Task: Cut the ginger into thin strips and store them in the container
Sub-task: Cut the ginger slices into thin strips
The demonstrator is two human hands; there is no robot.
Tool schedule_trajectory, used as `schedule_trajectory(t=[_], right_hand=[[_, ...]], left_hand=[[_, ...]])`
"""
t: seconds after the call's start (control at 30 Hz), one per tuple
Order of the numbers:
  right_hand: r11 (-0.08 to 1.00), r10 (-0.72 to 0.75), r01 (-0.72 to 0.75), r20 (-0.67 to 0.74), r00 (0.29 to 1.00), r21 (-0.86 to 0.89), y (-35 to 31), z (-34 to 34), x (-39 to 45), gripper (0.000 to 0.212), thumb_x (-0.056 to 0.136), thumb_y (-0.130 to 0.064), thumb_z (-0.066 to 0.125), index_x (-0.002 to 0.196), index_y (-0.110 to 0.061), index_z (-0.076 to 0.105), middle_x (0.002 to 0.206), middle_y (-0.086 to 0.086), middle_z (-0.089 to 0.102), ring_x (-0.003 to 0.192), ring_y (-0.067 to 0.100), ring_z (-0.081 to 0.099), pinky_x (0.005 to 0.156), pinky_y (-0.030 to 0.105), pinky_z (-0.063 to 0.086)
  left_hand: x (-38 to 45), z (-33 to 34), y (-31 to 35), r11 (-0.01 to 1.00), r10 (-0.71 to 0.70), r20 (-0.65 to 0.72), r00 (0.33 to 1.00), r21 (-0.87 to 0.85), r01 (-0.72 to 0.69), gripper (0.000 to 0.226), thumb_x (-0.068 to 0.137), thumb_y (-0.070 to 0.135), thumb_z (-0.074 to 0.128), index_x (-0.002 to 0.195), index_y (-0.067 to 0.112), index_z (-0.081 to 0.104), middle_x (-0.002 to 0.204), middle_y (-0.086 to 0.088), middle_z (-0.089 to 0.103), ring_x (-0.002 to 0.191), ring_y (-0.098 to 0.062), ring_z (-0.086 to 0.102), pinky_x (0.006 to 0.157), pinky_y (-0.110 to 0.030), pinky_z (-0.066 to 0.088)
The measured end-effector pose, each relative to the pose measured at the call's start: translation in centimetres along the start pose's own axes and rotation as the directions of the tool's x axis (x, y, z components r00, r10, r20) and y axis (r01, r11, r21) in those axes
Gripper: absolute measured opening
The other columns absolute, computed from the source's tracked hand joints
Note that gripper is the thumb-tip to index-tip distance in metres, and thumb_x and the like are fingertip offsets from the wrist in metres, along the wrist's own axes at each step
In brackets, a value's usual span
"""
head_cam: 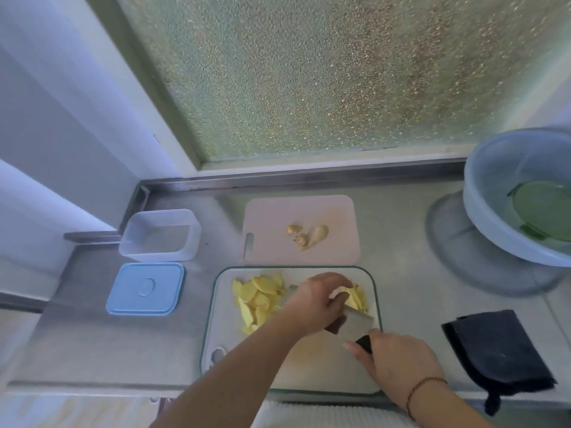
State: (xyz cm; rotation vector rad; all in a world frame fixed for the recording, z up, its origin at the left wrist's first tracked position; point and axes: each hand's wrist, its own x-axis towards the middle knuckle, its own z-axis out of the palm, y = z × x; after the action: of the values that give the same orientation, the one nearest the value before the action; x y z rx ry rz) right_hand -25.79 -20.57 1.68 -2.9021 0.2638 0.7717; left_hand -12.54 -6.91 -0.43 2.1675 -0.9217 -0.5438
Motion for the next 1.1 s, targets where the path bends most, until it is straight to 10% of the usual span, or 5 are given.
schedule_trajectory(t=[0.2,0.37,0.77,1.1], right_hand=[[0.961,0.067,-0.051,-0.048,0.997,0.271,0.5,-0.5,-0.2,0.092,0.054,-0.08,-0.015,0.088,-0.029,0.053,0.077,-0.008,0.059,0.068,0.012,0.054,0.064,0.027,0.045],[0.808,0.156,-0.071,-0.096,0.983,0.585,0.4,-0.1,0.2,0.062,0.085,-0.07,0.03,0.058,-0.017,0.05,0.054,-0.001,0.057,0.055,0.015,0.058,0.051,0.022,0.042],[0.779,0.158,-0.076,-0.078,0.984,0.622,-0.5,-1.1,0.5,0.059,0.081,-0.068,0.028,0.058,-0.018,0.05,0.053,-0.003,0.055,0.05,0.01,0.052,0.049,0.021,0.04],[0.743,0.191,-0.109,-0.052,0.98,0.661,0.2,-0.5,0.6,0.067,0.077,-0.073,0.022,0.057,-0.014,0.045,0.055,0.005,0.055,0.052,0.016,0.051,0.052,0.027,0.038]], left_hand=[[-1.8,-6.7,-6.0,0.974,-0.21,-0.433,0.876,-0.02,0.224,0.023,0.092,-0.002,0.063,0.106,0.01,0.076,0.106,0.0,0.072,0.101,-0.02,0.067,0.087,-0.012,0.046],[-3.9,-9.4,-10.6,0.83,-0.406,-0.121,0.906,0.365,0.421,0.024,0.097,0.031,0.063,0.118,0.023,0.071,0.115,0.004,0.072,0.112,-0.023,0.058,0.094,-0.03,0.037],[-2.3,-8.4,-8.8,0.794,-0.482,-0.151,0.863,0.34,0.503,0.034,0.088,0.047,0.069,0.12,0.036,0.063,0.103,0.014,0.065,0.109,-0.016,0.053,0.091,-0.035,0.029],[-3.1,-6.3,-5.7,0.869,-0.441,-0.115,0.89,-0.301,0.392,0.024,0.083,0.002,0.078,0.094,0.023,0.074,0.086,0.01,0.067,0.067,0.001,0.061,0.072,-0.014,0.049]])
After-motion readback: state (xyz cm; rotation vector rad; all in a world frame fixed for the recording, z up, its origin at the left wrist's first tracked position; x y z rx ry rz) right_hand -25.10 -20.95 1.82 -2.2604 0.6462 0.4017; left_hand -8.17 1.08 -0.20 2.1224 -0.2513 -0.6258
